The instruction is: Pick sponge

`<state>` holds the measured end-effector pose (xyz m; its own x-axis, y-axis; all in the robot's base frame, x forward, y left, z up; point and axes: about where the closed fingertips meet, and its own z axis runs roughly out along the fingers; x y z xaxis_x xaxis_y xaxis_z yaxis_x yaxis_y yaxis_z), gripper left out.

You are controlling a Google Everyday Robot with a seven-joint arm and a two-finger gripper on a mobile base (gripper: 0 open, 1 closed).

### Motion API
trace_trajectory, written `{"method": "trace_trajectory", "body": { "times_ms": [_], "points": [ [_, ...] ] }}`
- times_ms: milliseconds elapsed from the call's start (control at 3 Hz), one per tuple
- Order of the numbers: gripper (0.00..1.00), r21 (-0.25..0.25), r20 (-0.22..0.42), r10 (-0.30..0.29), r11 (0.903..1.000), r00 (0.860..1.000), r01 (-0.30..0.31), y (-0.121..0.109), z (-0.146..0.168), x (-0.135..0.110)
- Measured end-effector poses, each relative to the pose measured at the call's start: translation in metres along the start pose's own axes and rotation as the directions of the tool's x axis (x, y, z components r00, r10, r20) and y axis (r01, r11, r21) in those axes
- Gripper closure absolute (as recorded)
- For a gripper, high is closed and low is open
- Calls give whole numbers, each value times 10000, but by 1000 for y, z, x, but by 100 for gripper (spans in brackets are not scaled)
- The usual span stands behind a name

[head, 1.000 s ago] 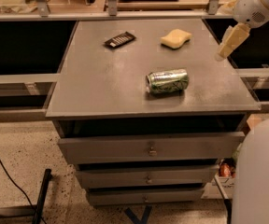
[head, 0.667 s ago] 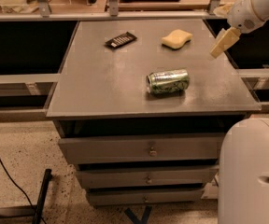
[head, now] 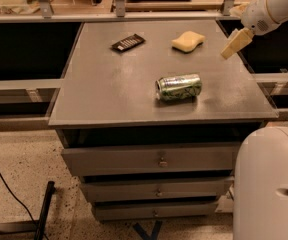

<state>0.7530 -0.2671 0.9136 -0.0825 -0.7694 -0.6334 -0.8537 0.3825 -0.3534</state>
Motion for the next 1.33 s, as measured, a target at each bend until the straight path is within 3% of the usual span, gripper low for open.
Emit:
{"method": "trace_trajectory", "body": {
  "times_ms": [333,667,1000,1333],
  "points": [
    [0,939,432,1169,9883,9922,-1206,-26,10,0],
    [0,1553,897,2390,9555,9669,-2506,-42,23,-4],
    [0,1533,1329,3471,9182,9284,-3653,-36,42,-8],
    [0,1250,1783,4059,8942,8964,-4298,-17,61,-11]
  ]
}}
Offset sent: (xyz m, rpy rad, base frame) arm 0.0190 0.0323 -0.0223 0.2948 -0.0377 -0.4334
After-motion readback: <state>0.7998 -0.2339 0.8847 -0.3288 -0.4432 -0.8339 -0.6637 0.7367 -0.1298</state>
